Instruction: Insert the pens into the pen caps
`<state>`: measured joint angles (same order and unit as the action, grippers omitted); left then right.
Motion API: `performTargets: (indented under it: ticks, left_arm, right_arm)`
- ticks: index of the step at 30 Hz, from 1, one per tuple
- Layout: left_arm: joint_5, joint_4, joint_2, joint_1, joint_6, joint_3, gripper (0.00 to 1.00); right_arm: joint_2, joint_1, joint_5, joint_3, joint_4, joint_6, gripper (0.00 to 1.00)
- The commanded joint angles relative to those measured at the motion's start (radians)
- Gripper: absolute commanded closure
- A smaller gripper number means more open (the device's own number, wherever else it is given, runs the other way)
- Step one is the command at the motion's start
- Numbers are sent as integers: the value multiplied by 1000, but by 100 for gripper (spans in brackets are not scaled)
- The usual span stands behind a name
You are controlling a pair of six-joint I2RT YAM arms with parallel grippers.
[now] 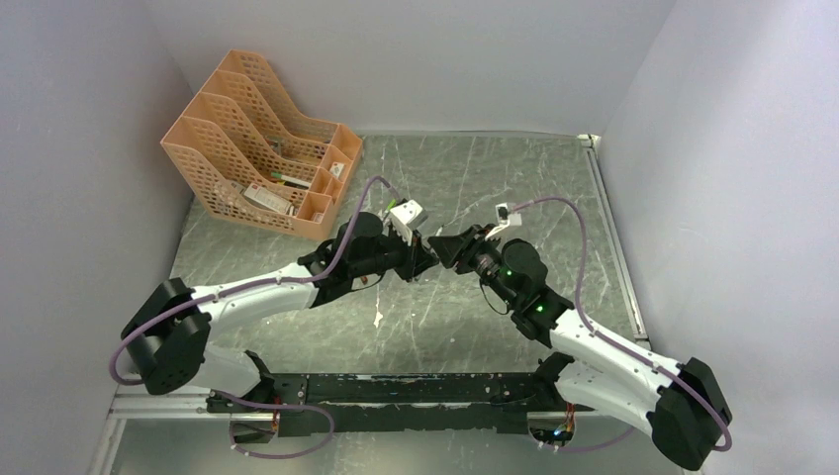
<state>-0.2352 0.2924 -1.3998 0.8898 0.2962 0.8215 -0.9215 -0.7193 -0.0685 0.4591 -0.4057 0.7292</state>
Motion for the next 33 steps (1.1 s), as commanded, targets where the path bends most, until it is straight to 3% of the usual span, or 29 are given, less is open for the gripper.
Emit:
performTargets:
  ticks: [1, 5, 10, 11, 16, 17, 20, 23, 25, 33]
  left_arm:
    - [168, -76, 71, -40, 10, 13, 93]
    - [236, -183, 118, -195, 109, 1, 93]
    - [145, -208, 226, -462, 249, -62, 93]
    - [135, -211, 248, -499, 266, -73, 93]
    - [105, -246, 308, -594, 299, -105, 93]
    - [99, -254, 308, -605, 297, -107, 93]
    - [77, -265, 313, -629, 293, -126, 93]
    - [59, -276, 316, -644, 279, -138, 93]
    - [51, -281, 314, -651, 271, -142, 93]
    - [15, -271, 305, -667, 266, -157, 93]
  right_arm:
    - [87, 0, -69, -31, -34, -24, 57]
    - [64, 1, -2, -20, 9, -80, 54]
    - [-189, -66, 84, 90, 101, -157, 54]
    - [-254, -103, 62, 134, 136, -185, 57]
    - [-581, -222, -7, 371, 270, -254, 98]
    - [-632, -231, -5, 404, 270, -260, 100]
    - [-758, -254, -8, 496, 271, -267, 98]
    - [-859, -271, -33, 606, 319, -284, 66]
    - [-913, -276, -54, 663, 347, -301, 58]
    - [-1075, -294, -98, 819, 449, -339, 59]
